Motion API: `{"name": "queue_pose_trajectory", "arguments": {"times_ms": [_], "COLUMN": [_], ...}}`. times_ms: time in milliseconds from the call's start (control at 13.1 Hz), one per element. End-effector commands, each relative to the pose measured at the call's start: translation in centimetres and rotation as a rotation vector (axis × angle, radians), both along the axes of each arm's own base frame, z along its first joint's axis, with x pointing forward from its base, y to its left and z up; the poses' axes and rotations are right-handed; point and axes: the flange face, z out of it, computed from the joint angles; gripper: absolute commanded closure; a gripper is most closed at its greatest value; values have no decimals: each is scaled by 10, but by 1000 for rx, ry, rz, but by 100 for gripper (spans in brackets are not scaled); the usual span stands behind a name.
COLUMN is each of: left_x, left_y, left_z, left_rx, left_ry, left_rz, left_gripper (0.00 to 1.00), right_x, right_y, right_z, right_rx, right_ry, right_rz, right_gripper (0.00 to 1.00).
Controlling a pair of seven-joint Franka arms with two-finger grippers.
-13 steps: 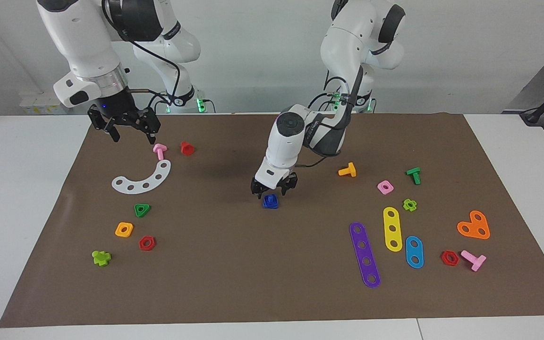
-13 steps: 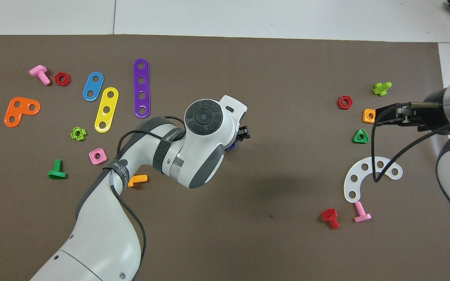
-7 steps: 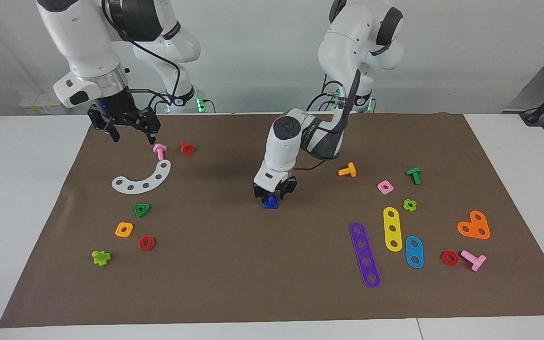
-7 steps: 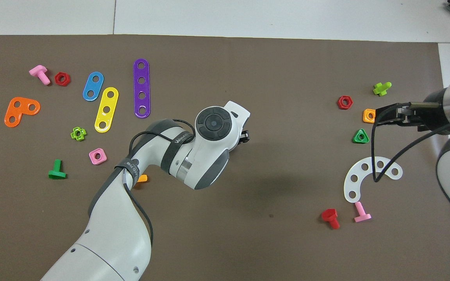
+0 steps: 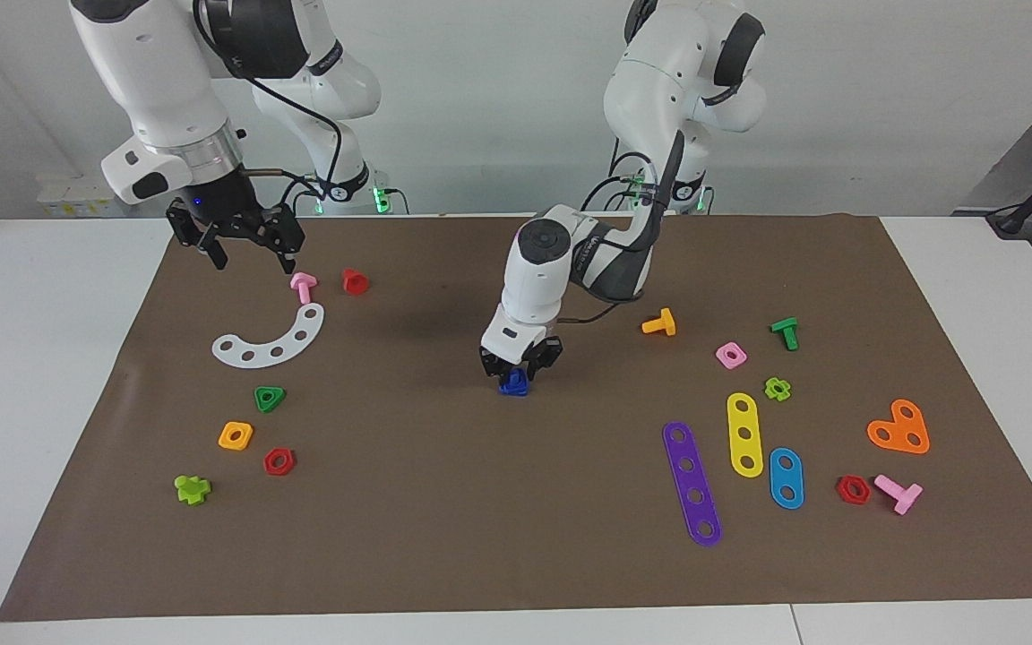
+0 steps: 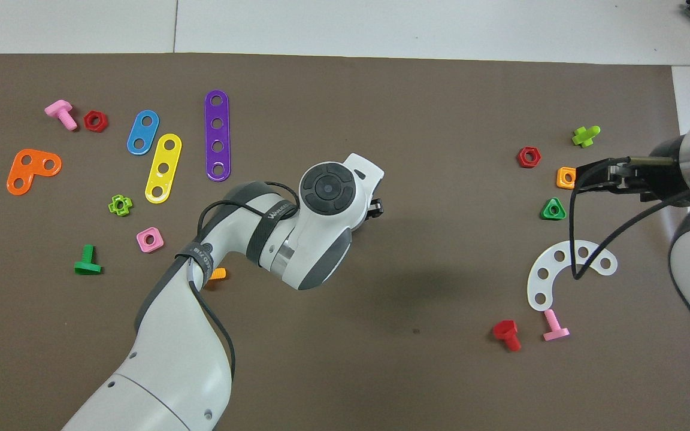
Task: Unscrew and place screws in storage area
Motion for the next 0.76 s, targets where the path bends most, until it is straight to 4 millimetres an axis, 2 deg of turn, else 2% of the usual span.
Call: {"name": "queue_pose_trajectory", "arguments": {"times_ms": [0, 229, 382, 459, 688], "left_x": [0, 0, 6, 15, 28], "left_y": [-7, -7, -10, -8, -13], "left_z": [-1, 1, 9, 13, 39], "left_rx": [16, 18, 14, 18, 37], "left_ry": [-28, -24, -25, -12, 27], "left_rz": [1, 2, 15, 36, 55], "left_gripper": [55, 80, 92, 100, 100], "right_x": [-8, -8, -8, -8, -8], "right_y": [-3, -3, -3, -2, -2], "right_z": [2, 2, 2, 2, 2], "right_rx": [27, 27, 27, 29, 29], "right_ry": [-3, -3, -3, -3, -3], "right_rz": [13, 13, 13, 13, 13], "right_gripper": [0, 0, 0, 0, 0]}}
